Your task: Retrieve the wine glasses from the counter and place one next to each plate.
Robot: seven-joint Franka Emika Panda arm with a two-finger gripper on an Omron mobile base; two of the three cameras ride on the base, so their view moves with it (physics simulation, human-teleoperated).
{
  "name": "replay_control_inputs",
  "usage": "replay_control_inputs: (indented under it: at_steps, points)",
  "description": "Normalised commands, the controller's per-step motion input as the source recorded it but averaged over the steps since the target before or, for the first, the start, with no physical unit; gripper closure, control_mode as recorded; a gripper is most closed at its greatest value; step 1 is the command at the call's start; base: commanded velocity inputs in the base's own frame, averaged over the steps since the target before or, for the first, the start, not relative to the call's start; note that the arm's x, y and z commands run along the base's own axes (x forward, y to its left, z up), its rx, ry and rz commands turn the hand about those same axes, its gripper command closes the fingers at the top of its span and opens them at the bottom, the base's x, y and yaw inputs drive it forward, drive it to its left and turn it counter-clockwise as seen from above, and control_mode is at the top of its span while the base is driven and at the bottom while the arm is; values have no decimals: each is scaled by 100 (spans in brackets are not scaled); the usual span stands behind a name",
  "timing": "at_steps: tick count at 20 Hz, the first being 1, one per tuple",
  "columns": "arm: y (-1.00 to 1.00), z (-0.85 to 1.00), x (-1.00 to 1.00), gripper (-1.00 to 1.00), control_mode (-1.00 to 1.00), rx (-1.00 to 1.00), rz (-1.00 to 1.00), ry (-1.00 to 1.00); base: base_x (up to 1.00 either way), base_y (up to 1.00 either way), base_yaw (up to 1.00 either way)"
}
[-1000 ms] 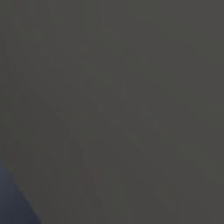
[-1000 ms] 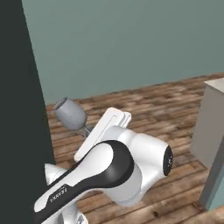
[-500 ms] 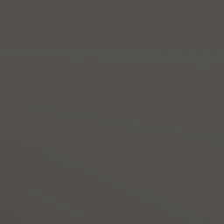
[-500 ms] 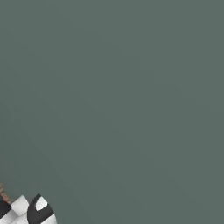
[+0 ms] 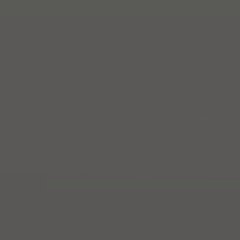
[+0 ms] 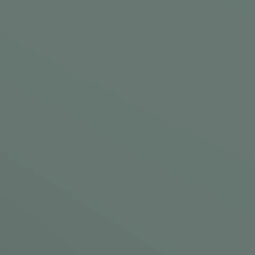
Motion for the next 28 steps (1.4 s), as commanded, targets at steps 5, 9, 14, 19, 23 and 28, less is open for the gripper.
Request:
replay_control_inputs:
  at_steps: [5, 9, 14, 19, 23, 28]
  points:
    - [0, 0, 0, 100, 100, 0, 0, 0, 94, 100, -56]
    - [0, 0, 0, 100, 100, 0, 0, 0, 72, 100, -50]
    - [0, 0, 0, 100, 100, 0, 0, 0, 39, 100, -41]
    - [0, 0, 0, 100, 100, 0, 0, 0, 23, 100, -37]
    - [0, 0, 0, 100, 100, 0, 0, 0, 18, 100, -34]
    - [0, 0, 0, 100, 100, 0, 0, 0, 17, 100, -32]
